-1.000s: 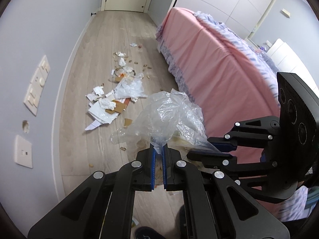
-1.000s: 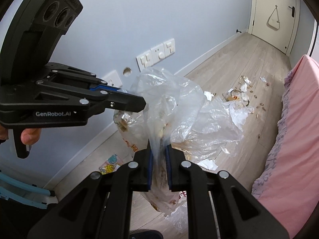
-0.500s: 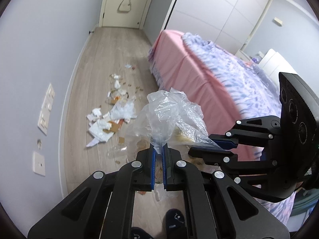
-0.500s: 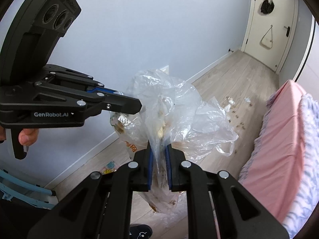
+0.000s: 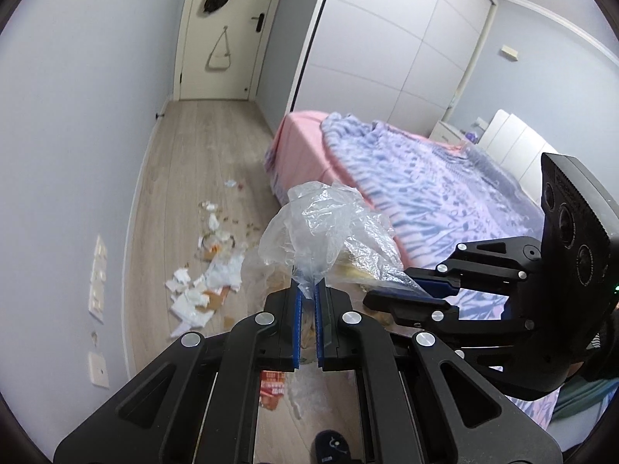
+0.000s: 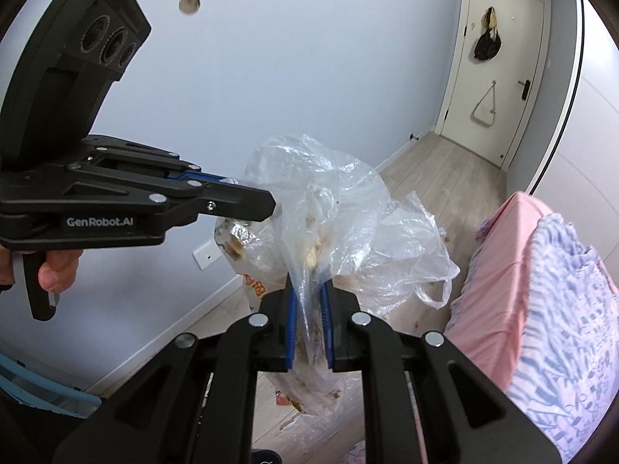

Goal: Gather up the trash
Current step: 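Carry the held plastic bag with the right tool toward the white bin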

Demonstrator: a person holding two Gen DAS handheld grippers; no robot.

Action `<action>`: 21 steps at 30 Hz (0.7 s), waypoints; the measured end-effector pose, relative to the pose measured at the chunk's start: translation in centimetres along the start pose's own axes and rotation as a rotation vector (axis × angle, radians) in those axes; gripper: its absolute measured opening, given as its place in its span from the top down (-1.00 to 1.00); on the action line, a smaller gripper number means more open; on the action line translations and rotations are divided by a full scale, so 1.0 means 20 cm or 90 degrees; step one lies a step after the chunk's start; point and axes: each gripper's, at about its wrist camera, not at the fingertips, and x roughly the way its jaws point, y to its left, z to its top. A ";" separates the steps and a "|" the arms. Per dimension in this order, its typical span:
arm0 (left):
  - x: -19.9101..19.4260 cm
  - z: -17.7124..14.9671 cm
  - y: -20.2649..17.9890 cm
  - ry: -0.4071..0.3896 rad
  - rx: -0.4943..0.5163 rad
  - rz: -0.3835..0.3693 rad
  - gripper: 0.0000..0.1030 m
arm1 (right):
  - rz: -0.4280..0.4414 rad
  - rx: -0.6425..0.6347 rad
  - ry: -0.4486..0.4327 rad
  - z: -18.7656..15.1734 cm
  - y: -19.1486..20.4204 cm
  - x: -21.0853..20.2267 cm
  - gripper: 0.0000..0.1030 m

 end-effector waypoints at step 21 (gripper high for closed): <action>-0.21 0.25 -0.41 -0.034 0.060 -0.009 0.92 | -0.014 0.009 -0.046 0.08 -0.12 -0.48 0.75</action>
